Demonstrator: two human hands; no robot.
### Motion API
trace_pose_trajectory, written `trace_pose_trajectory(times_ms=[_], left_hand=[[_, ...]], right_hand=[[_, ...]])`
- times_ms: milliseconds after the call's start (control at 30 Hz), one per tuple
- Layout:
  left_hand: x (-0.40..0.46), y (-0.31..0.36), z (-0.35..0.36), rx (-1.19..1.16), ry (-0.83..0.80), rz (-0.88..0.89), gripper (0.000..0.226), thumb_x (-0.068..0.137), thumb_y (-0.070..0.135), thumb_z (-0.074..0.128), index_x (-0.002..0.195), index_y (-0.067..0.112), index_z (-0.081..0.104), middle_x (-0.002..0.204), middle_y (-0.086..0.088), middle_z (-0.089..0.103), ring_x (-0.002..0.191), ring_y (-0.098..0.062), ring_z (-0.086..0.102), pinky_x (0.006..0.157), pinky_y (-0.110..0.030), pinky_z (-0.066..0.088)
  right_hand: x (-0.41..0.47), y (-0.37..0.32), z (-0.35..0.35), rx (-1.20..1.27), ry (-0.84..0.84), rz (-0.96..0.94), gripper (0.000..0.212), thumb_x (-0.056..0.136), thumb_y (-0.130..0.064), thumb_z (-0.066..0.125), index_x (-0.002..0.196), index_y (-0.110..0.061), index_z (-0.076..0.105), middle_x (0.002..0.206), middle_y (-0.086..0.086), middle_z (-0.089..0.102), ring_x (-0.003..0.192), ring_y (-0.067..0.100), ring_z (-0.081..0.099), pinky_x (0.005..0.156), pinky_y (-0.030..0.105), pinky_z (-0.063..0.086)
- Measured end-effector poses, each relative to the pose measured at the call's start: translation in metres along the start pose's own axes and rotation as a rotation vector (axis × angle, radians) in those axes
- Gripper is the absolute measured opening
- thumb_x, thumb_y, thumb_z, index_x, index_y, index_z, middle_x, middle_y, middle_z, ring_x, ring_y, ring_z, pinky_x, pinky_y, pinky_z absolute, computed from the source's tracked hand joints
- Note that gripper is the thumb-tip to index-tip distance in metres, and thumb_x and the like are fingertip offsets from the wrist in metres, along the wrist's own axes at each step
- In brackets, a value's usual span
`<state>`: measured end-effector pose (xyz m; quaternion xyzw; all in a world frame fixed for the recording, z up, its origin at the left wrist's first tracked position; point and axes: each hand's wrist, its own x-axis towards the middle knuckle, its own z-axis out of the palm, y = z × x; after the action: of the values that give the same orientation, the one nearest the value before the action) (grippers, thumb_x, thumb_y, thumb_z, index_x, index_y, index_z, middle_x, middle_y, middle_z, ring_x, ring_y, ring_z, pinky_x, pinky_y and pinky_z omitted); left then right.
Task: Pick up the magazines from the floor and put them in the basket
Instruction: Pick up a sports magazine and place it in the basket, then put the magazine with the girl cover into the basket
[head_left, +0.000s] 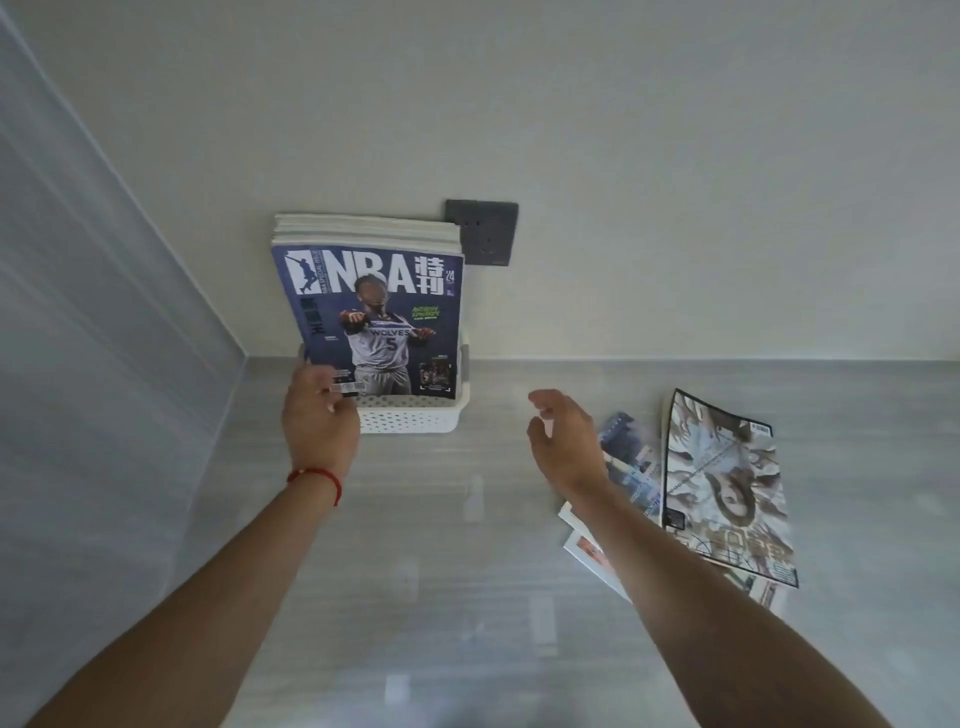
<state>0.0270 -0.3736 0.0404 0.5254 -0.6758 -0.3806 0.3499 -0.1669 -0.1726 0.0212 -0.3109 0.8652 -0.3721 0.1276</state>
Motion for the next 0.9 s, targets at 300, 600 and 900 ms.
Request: trace_pose_trajectory(times_ms=[300,600,900], left_hand=[[-0.173,0.006,0.072,0.174,-0.501,0.051,0.048,0.083,-0.009,0.053,0.124,0.016,0.058,0.124,-0.002,0.058,0.102,-0.018,0.060,0.088,-0.027,0.048],[-0.218,0.025,0.101,0.349,-0.707,0.214,0.050,0.084,-0.005,0.053,0.128,0.018,0.059,0.127,-0.002,0.062,0.114,-0.021,0.061,0.097,-0.033,0.053],[-0.245,0.008,0.118,0.707,-0.710,0.424,0.069,0.094,0.027,0.062,0.156,0.028,0.031,0.170,-0.008,0.006,0.156,-0.033,0.007,0.125,-0.051,0.021]], right_hand=[[-0.061,0.166,-0.082,-0.568,-0.145,0.638,0.105,0.084,-0.072,0.059,0.158,-0.015,0.008,0.165,0.027,0.002,0.151,0.052,0.004,0.118,0.070,0.011],[-0.098,0.190,-0.093,-0.674,-0.332,0.278,0.106,0.083,-0.073,0.056,0.159,-0.020,0.004,0.166,0.023,-0.004,0.152,0.049,-0.006,0.118,0.072,0.010],[-0.140,0.203,-0.111,-0.643,-0.572,-0.493,0.076,0.084,-0.008,0.061,0.148,-0.039,0.035,0.170,-0.009,0.003,0.157,0.019,-0.007,0.124,0.058,0.000]])
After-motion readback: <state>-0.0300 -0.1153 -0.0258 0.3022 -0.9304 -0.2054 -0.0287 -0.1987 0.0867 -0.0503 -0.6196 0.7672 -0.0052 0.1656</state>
